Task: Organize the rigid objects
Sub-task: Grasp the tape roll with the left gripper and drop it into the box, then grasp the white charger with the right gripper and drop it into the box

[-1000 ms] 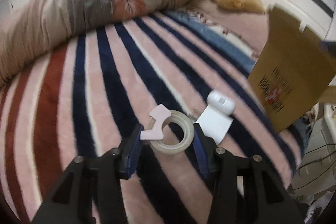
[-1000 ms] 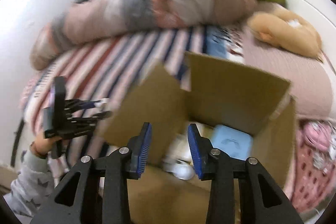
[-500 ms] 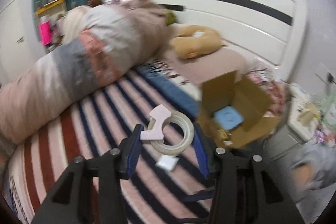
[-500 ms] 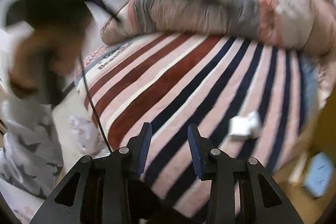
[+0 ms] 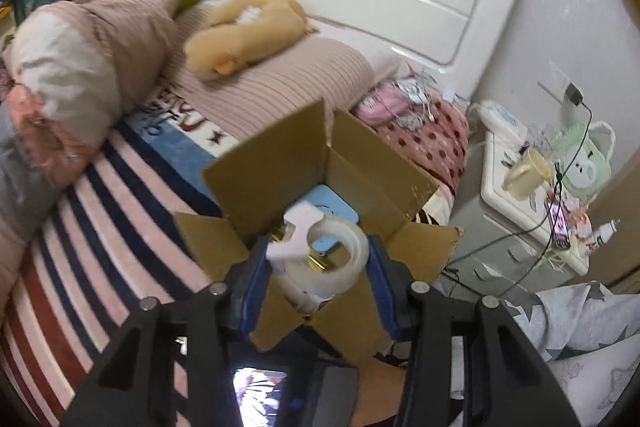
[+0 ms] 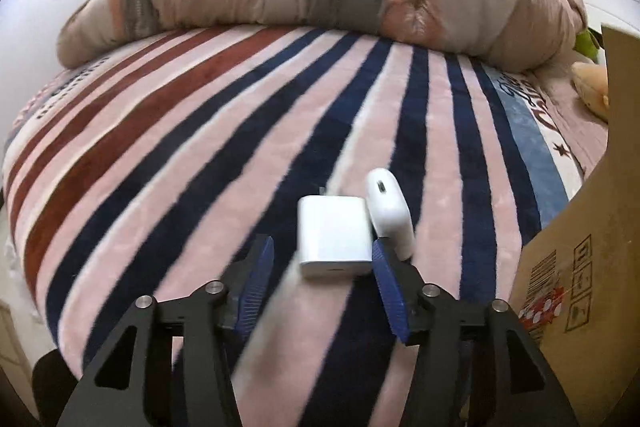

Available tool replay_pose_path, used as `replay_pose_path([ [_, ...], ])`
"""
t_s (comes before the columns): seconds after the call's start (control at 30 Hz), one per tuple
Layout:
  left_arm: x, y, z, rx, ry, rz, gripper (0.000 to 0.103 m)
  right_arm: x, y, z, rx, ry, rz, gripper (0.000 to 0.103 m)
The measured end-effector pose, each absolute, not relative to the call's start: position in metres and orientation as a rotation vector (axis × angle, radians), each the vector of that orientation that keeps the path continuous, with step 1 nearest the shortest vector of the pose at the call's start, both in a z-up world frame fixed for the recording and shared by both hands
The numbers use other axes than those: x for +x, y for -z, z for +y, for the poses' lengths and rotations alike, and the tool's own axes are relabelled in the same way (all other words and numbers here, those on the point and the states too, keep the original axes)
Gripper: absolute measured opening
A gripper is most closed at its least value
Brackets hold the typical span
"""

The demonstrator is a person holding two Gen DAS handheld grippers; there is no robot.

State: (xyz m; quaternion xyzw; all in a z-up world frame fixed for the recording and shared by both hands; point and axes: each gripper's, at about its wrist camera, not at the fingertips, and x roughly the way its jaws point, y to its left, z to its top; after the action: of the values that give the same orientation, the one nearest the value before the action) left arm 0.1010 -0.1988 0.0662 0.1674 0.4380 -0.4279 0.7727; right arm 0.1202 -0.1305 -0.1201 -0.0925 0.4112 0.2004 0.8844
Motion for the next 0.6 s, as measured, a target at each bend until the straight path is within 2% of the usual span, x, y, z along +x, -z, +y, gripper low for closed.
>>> replay_pose_path([
  [0.07,0.101,-0.062,-0.204,0.362,0.945,0.951,0.063,0.126,0.126,-0.133,-0.172,-0.43,0.873,0.049],
  [0.13,0.102,-0.061,-0.201,0.356,0.951,0.939,0.069,0.13,0.129,-0.133,-0.161,-0.441,0.873,0.049],
  [0.3,0.104,-0.071,-0.169,0.295,0.917,0.907,0.07,0.133,0.134,-0.127,-0.168,-0.453,0.877,0.048],
  [0.33,0.106,-0.073,-0.157,0.274,0.897,0.897,0.071,0.134,0.134,-0.126,-0.173,-0.445,0.876,0.039],
  [0.37,0.108,-0.074,-0.146,0.257,0.884,0.89,0.074,0.135,0.134,-0.126,-0.175,-0.44,0.877,0.038],
  [0.6,0.124,-0.057,-0.031,0.112,0.664,0.866,0.074,0.109,0.116,-0.12,-0.174,-0.537,0.851,0.038],
])
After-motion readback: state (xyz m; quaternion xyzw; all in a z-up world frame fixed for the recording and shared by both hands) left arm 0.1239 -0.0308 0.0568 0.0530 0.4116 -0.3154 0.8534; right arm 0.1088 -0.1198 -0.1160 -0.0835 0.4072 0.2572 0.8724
